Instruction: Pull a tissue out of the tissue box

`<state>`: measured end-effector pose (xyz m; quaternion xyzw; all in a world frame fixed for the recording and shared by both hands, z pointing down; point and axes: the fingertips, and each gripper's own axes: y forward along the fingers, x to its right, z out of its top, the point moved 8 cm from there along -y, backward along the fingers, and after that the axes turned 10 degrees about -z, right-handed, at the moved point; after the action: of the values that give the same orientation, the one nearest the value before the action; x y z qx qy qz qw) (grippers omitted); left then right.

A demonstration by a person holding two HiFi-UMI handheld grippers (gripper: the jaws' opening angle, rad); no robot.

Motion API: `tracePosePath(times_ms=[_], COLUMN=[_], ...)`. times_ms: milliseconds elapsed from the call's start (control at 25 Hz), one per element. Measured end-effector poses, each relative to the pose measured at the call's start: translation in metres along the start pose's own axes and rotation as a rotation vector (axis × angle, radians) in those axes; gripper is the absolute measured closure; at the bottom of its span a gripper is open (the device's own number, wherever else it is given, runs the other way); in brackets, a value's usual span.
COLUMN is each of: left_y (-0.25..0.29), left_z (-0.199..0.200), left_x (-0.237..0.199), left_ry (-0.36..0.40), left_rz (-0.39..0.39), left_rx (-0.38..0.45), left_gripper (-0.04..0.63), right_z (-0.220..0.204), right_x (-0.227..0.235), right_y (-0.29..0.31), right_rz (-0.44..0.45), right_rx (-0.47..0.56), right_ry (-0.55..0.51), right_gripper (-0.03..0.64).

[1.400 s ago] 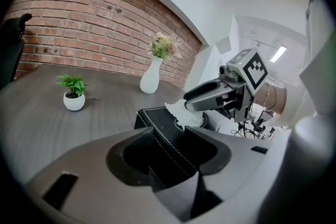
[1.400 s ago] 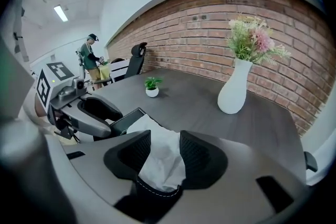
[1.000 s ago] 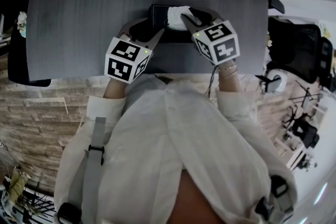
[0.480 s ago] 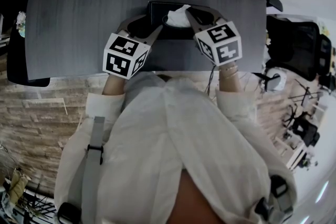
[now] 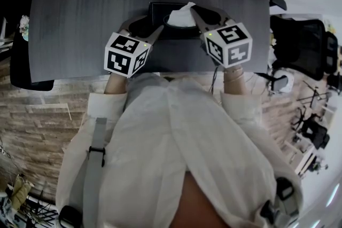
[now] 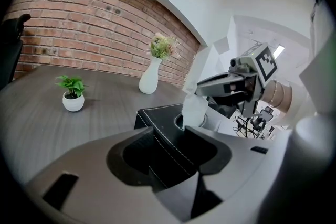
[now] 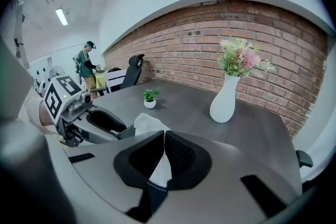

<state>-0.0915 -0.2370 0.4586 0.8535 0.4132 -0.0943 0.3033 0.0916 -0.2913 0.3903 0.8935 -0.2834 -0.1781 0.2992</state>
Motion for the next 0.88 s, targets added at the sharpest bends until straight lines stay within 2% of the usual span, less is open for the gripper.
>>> tracePosePath(times_ms=[280, 880], left_y=[0.000, 0.000], left_z=[0.000, 0.001], left_x=[0.000, 0.003], left_ry=[0.006, 0.009], left_rz=[0.010, 0.023], left_rx=[-0.002, -0.008], left_gripper=[0.414, 0.414], right_z=[0.005, 0.017], right_x=[0.006, 0.011], right_y=[-0.006, -0.011], right_rz=[-0.020, -0.016], right_rx=[0.045, 0.103], right_ry=[0.053, 0.069], right_gripper=[0.604, 0.606])
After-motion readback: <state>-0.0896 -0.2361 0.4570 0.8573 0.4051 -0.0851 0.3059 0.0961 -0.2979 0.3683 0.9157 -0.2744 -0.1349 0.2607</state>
